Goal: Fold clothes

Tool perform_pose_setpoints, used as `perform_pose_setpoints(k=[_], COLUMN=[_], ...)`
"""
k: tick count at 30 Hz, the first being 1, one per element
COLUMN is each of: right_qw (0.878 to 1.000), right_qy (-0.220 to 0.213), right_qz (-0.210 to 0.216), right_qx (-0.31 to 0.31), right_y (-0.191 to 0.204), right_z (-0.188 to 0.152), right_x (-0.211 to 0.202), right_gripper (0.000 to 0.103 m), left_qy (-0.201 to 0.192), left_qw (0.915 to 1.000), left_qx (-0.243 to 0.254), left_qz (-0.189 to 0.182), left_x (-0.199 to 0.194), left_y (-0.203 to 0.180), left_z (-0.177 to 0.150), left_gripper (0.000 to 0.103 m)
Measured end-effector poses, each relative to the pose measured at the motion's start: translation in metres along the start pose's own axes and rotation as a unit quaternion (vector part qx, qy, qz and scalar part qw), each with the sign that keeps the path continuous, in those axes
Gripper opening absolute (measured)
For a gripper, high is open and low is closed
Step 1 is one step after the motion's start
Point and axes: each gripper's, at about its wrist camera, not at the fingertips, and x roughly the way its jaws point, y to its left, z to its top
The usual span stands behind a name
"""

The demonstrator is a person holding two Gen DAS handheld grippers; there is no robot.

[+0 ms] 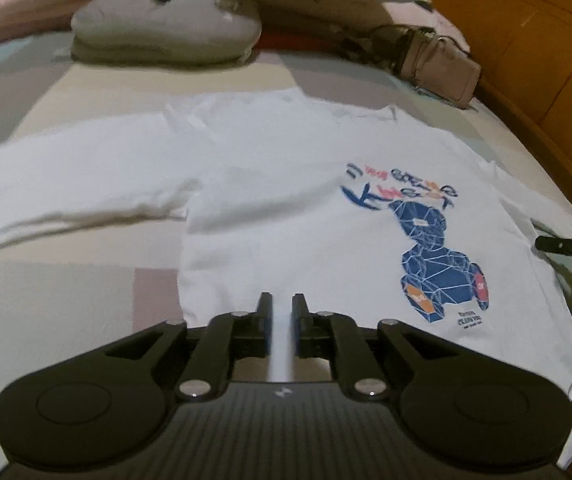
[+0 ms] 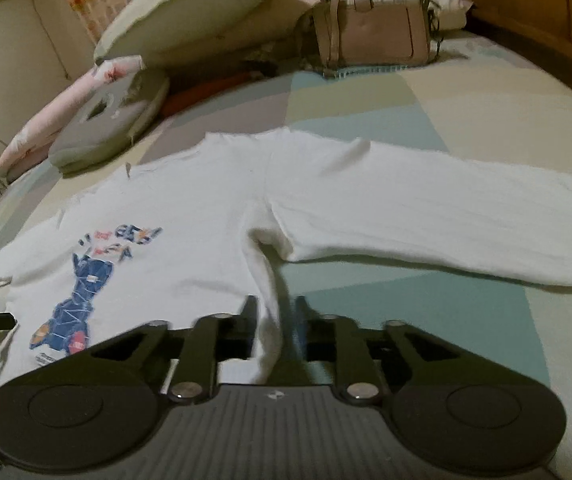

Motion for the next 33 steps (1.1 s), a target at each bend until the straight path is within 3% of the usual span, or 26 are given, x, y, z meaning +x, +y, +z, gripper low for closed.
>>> perform_pose_setpoints(k=[3,6,11,16,19,21,24,27,31,33], right_qw=[0.999,0.996,0.993,0.99,0.983,0.982,0.981,0.979,0.979,0.981], right_qy=[-0.017,-0.001,0.066,0.079,0.101,0.083,0.046,0.031,0.046,0.054], right_qz=[0.027,0.055,0.016,0.02,0.0,-0.01,-0.001,0.022,-0.009,-0.013], right_qx=[-0.021,-0.068,-0.101,-0.113,-0.155,-0.169,-0.19,-0.198,-0.199,-0.188], right_y=[0.021,0.051,0.065,0.08,0.1,0.111,0.133,0.154,0.164,0.164], right_z=[-0.002,-0.01,-0.051,-0.104,-0.115,-0.108,-0.097,-0.091,-0.105,-0.116], right_x=[-0.016,-0.015,-0.007,-0.051,-0.064,-0.066,-0.063,-0.043,-0.02,-0.023], right_gripper=[0.037,0.051,0.055,0.079,0.081,0.081,0.081,0.081,0.081,0.085], left_qy=[-0.008,0.014,0.04,0.073,0.091,0.071,0.048,0.049,0.062,0.08], left_qw=[0.9987,0.9964,0.9935,0.9901,0.9854,0.9819,0.9787,0.9748,0.9699,0.9729], left_qx=[0.044,0.083,0.105,0.116,0.138,0.169,0.198,0.217,0.235,0.217], left_qz=[-0.025,-0.015,0.013,0.029,0.04,0.049,0.024,-0.018,-0.01,-0.005], left_x=[-0.004,0.006,-0.009,-0.033,-0.044,-0.049,-0.048,-0.039,-0.037,-0.048], left_y=[-0.019,-0.032,-0.035,-0.04,-0.047,-0.058,-0.082,-0.098,-0.091,-0.081], left_z=[-0.005,-0.014,-0.035,-0.055,-0.055,-0.052,-0.05,-0.06,-0.084,-0.089], left_gripper=[0.018,0.021,0.025,0.026,0.026,0.026,0.033,0.038,0.04,0.043])
